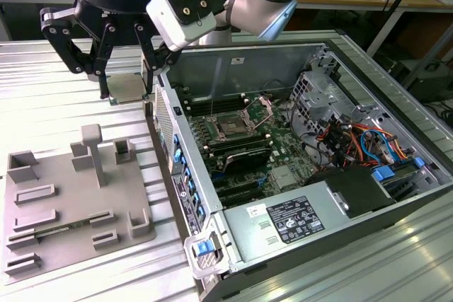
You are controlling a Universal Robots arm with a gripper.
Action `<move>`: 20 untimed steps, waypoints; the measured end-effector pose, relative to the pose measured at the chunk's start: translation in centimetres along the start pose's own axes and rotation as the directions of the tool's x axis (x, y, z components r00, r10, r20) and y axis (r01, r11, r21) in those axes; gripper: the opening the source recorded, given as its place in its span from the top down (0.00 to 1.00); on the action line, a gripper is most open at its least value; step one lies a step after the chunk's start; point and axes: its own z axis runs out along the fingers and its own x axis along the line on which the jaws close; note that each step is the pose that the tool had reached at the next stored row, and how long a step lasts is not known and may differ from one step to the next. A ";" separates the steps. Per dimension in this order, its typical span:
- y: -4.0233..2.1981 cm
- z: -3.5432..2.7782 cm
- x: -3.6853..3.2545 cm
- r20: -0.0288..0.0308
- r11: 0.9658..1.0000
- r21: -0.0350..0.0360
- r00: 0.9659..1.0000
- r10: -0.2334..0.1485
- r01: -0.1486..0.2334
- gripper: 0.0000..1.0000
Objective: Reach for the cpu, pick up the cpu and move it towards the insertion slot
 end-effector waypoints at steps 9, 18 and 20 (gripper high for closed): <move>-0.02 0.00 -0.37 0.000 1.000 0.000 1.000 0.000 0.000 0.45; -0.06 0.01 -1.62 0.000 1.000 0.000 1.000 0.000 0.000 0.45; -0.08 0.00 -1.90 0.000 1.000 0.000 1.000 0.000 0.000 0.45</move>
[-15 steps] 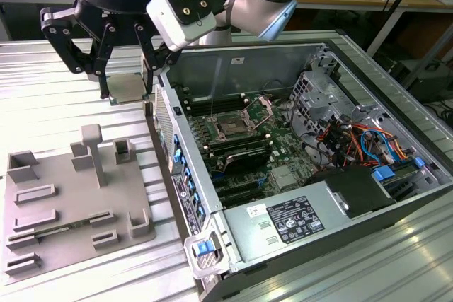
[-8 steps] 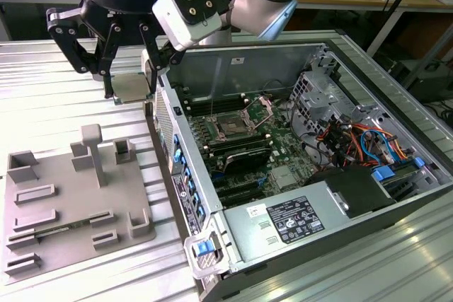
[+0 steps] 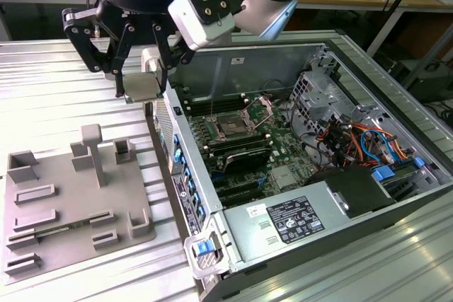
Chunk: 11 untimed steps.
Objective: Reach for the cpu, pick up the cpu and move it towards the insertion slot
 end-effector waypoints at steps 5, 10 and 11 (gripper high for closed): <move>-0.02 0.00 -0.47 0.000 1.000 0.000 1.000 0.000 0.000 0.45; -0.05 0.01 -0.94 0.000 1.000 0.000 1.000 0.000 0.000 0.45; -0.05 0.01 -1.01 0.000 1.000 0.000 1.000 0.000 0.000 0.45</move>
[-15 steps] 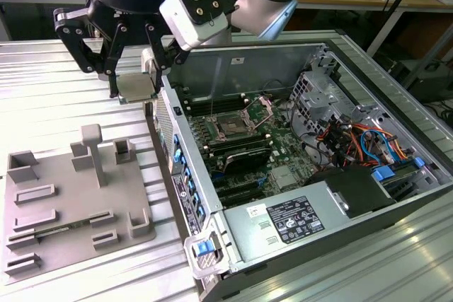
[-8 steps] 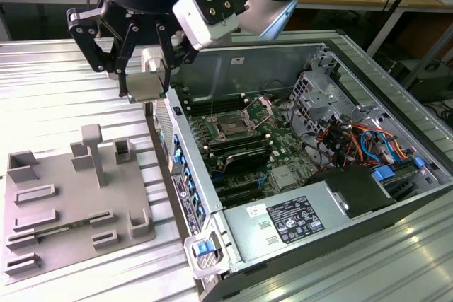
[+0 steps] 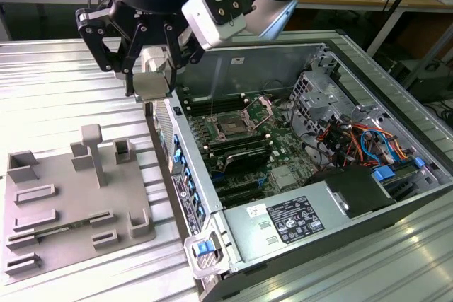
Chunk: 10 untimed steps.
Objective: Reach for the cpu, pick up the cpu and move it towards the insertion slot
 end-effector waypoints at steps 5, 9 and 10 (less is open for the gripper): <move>-0.01 0.00 -0.31 0.000 1.000 0.000 1.000 0.000 0.000 0.45; -0.03 0.00 -0.58 0.000 1.000 0.000 1.000 0.000 0.000 0.45; -0.03 -0.01 -0.65 0.000 1.000 0.000 1.000 0.000 0.000 0.45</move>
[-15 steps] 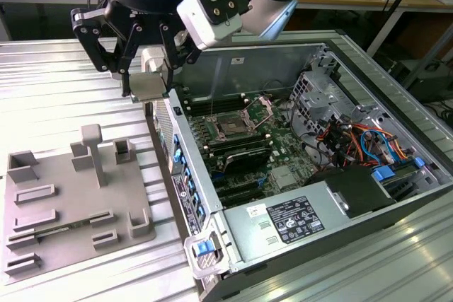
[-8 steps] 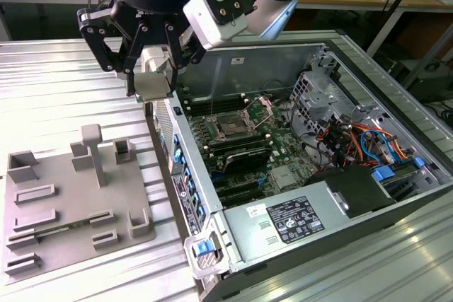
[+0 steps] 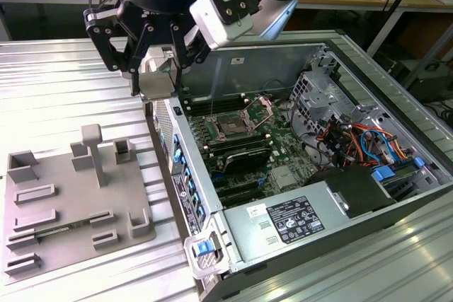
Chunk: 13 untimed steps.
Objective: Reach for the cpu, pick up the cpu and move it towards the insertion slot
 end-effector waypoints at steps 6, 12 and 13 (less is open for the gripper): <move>-0.02 0.01 -0.37 0.000 1.000 0.000 1.000 0.000 0.000 0.45; -0.07 0.00 -1.46 0.000 1.000 0.000 1.000 0.000 0.000 0.45; -0.08 0.00 -1.83 0.000 1.000 0.000 1.000 0.000 0.000 0.45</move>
